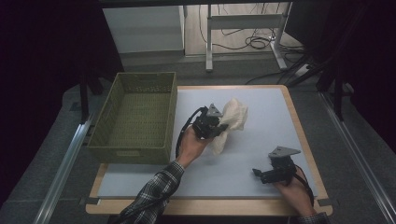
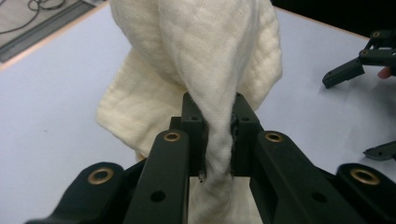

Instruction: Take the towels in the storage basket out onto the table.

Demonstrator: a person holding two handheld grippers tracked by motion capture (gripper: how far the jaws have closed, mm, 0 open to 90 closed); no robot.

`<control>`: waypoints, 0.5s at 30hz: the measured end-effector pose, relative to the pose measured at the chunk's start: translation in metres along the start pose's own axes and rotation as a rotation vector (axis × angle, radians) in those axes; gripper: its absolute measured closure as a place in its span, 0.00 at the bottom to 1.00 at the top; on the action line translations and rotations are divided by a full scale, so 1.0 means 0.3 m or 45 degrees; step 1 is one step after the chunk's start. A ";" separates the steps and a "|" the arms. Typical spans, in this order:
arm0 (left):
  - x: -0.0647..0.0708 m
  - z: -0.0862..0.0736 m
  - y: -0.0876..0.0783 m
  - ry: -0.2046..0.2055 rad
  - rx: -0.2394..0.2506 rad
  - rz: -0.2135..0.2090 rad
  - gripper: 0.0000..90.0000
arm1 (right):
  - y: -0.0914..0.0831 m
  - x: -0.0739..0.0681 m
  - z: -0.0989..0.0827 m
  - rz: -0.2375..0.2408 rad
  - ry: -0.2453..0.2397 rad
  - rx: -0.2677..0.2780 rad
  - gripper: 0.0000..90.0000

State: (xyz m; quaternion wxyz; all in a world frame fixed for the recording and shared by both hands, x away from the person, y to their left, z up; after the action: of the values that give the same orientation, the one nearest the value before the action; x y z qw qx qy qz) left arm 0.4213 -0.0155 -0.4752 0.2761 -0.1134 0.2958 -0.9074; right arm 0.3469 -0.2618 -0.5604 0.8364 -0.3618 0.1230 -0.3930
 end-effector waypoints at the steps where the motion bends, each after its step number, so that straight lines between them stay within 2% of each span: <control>1: 0.000 0.000 0.000 0.000 0.000 0.000 0.89 | 0.000 0.000 0.000 0.000 0.000 0.000 0.05; 10: 0.031 -0.077 0.096 0.022 -0.043 0.014 0.88 | 0.000 0.000 0.000 0.000 -0.002 0.001 0.05; 15: 0.043 -0.106 0.130 0.031 -0.062 0.026 0.87 | -0.001 0.000 0.000 0.000 -0.003 -0.002 0.05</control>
State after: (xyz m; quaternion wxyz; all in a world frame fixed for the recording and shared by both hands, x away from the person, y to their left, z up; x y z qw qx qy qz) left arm 0.4158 -0.0341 -0.5233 0.2790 -0.1060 0.3221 -0.8984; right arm 0.3469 -0.2620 -0.5603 0.8362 -0.3630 0.1221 -0.3925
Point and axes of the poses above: each handheld gripper's, and its own axes: y roughly forward along the jaws, z roughly out of its top, x roughly to its right, the point moved 4 cm from there along y, roughly forward along the jaws, and after that the axes turned 3 degrees about -z, right-handed, at the moved point
